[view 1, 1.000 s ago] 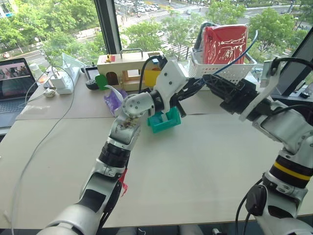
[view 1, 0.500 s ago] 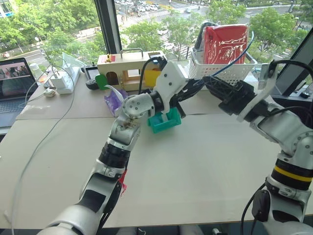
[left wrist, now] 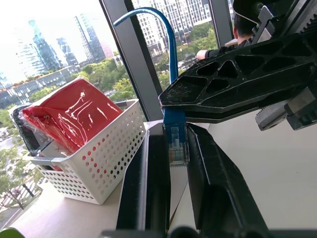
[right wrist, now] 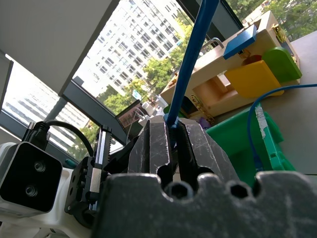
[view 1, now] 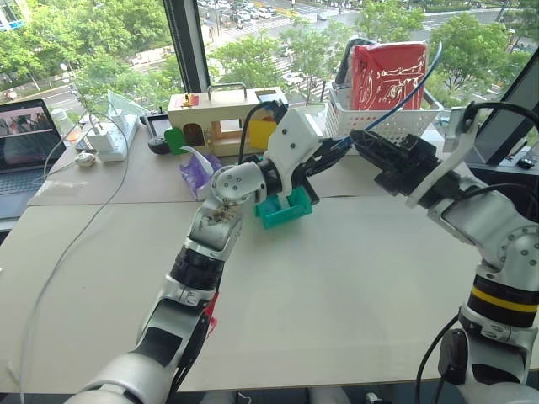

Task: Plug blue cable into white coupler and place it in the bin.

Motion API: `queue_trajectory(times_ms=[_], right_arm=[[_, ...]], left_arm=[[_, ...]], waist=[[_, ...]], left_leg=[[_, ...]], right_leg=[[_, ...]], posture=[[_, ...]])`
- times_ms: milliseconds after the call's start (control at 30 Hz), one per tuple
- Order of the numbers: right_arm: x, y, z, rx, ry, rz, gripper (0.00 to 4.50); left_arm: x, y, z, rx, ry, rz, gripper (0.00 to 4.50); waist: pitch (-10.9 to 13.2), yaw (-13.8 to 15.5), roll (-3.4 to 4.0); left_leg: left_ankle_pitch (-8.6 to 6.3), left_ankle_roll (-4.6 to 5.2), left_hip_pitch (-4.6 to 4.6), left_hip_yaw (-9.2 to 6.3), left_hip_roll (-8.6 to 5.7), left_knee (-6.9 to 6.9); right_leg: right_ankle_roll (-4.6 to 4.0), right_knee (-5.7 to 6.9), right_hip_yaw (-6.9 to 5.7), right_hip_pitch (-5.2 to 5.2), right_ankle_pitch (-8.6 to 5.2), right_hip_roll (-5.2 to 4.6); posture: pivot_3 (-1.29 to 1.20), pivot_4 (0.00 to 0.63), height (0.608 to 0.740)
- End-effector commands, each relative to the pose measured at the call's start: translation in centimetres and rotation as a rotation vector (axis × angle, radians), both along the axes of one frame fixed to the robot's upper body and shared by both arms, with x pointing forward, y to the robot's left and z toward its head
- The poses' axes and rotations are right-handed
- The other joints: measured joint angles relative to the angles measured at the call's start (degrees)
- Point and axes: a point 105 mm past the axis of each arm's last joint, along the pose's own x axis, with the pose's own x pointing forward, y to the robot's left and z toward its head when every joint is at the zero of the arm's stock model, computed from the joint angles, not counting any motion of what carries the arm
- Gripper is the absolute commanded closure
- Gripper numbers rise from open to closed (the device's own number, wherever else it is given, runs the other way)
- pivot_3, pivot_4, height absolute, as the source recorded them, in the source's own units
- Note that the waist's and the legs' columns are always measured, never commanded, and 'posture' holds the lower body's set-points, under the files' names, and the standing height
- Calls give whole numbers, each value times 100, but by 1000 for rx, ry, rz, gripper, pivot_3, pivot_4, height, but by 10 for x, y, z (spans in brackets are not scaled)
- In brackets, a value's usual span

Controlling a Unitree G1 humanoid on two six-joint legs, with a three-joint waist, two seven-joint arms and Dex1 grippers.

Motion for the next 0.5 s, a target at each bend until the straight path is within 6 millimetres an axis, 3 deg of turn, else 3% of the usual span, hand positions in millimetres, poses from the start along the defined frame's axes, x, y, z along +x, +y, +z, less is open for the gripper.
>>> queue_trajectory(times_ms=[33,200,333,500], right_arm=[[-4,4,11,-7,-55,26,4500],[-6,3,8,-28,-58,26,4500],[-8,-1,9,-30,-60,19,4500],[-8,-1,7,-24,-56,16,4500]], left_arm=[[-6,-4,-15,75,-63,-10,16],[-15,-18,-46,35,-49,55,16],[-36,-14,-53,-7,15,83,16],[-45,-15,-66,15,19,112,16]], waist=[[0,63,0],[0,132,0],[0,83,-1],[0,90,-1]], left_leg=[[0,0,0,0,0,0],[0,0,-1,1,0,2],[-3,4,-3,1,4,1],[-3,4,2,2,2,1]], right_leg=[[0,-1,0,0,0,1],[0,-2,0,3,1,0],[-1,4,0,-6,1,2],[-1,7,0,-2,1,2]], posture=[[0,150,740],[0,150,740],[0,150,740],[0,150,740]])
